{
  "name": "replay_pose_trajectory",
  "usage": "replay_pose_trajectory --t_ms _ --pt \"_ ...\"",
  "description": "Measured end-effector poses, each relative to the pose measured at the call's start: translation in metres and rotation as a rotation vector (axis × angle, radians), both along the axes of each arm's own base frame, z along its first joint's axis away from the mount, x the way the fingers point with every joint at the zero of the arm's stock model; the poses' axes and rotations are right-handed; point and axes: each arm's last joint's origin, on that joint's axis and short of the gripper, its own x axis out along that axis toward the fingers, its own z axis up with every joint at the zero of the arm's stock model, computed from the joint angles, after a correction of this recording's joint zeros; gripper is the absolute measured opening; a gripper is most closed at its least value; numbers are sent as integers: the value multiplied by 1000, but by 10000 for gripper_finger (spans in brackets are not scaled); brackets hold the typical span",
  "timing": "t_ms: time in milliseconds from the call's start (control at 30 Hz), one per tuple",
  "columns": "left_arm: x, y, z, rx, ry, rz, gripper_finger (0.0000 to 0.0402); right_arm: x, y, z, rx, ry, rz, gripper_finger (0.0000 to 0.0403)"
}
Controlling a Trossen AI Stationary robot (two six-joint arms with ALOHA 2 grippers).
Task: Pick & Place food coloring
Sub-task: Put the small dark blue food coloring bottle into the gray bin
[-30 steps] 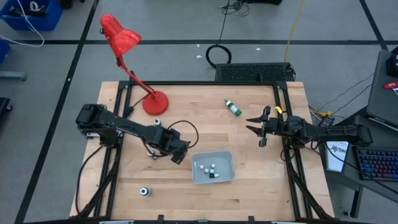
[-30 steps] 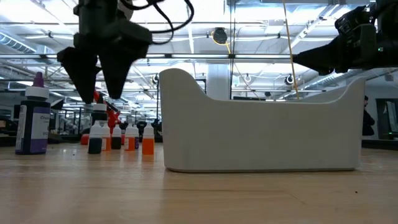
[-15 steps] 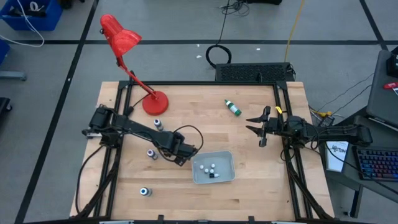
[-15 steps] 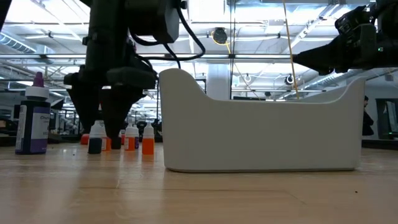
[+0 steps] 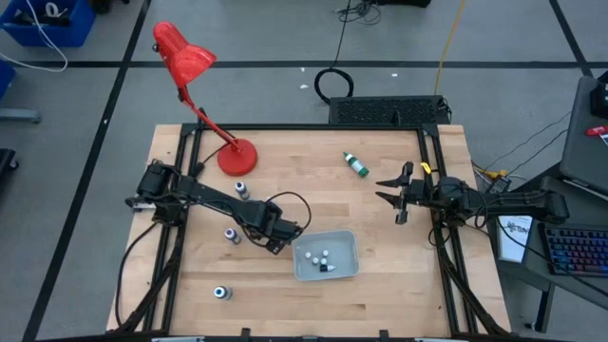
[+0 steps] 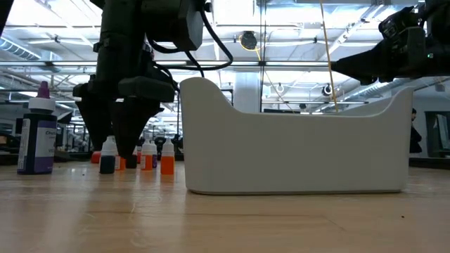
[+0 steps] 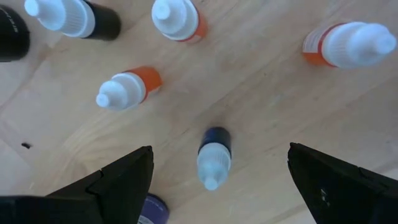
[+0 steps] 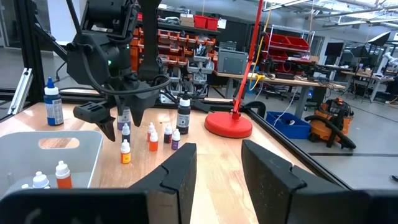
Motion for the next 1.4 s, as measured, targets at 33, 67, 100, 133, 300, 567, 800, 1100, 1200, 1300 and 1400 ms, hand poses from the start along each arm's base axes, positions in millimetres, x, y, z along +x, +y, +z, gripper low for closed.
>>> replay_pose_trajectory --t_ms 33,67,100,133,300,567,800,1100,1200,1300,1400 --pt "0 0 0 1 0 2 365 0 0 0 0 0 0 116" --pt "0 0 0 1 0 2 365 0 0 0 0 0 0 116" --pt "0 0 0 1 0 2 365 0 0 0 0 0 0 116" --pt "0 0 0 1 -1 2 365 0 0 0 0 0 0 116" --pt "0 0 0 0 0 0 365 0 0 0 0 0 0 116" --pt "0 0 0 -3 1 -1 365 0 0 0 0 0 0 116" --pt "0 0 0 -1 1 -6 311 0 0 0 0 0 0 116" --pt "0 0 0 -2 2 -13 229 0 0 0 0 0 0 116" --pt "0 -1 0 -19 7 -24 216 0 0 0 0 0 0 116" --pt "-1 -1 0 -23 18 -25 207 0 0 0 0 0 0 116" --pt "-3 0 0 -22 30 -20 199 0 0 0 0 0 0 116"
